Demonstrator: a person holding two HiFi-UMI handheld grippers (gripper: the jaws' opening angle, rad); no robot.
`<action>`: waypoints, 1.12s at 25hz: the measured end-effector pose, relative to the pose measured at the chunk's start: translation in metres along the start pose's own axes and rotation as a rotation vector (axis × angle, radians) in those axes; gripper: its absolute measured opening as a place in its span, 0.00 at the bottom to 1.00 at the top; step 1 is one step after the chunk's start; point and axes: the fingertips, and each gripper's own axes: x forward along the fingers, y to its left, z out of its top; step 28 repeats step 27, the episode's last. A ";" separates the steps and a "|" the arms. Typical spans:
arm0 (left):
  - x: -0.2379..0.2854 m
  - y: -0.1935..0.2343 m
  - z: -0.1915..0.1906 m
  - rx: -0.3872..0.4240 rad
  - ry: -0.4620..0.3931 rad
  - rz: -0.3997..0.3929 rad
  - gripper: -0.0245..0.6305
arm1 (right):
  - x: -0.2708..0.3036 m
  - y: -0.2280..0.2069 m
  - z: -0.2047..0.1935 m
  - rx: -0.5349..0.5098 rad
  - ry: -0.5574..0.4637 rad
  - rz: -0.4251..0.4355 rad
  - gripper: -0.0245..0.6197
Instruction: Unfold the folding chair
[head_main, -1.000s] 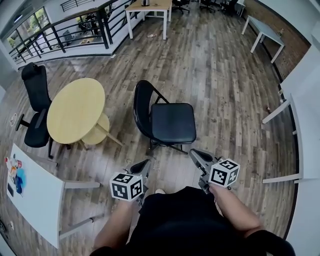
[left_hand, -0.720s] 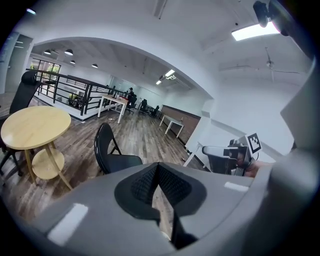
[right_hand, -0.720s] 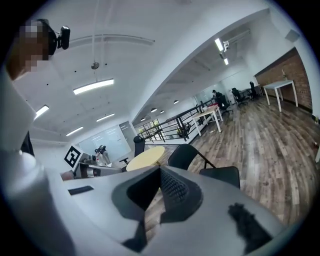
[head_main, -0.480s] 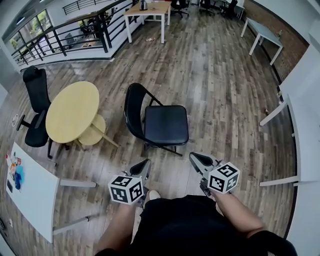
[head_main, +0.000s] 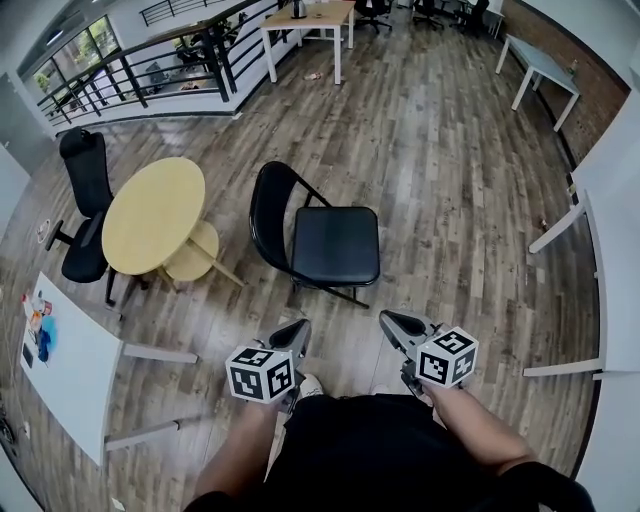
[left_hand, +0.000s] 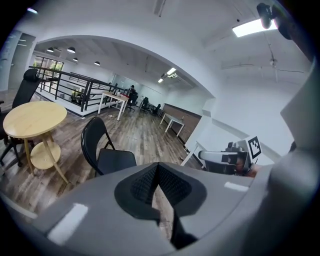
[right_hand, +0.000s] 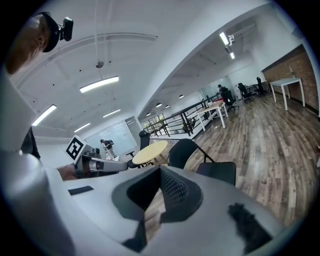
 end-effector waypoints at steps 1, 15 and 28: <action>0.001 -0.003 -0.001 0.003 0.006 -0.001 0.05 | -0.001 0.000 0.000 -0.008 -0.001 0.001 0.05; -0.002 -0.011 -0.007 0.037 0.008 0.029 0.05 | -0.004 -0.003 -0.011 0.020 0.006 0.016 0.05; -0.002 -0.010 -0.008 0.030 -0.003 0.037 0.05 | -0.001 -0.005 -0.019 0.094 0.008 0.044 0.05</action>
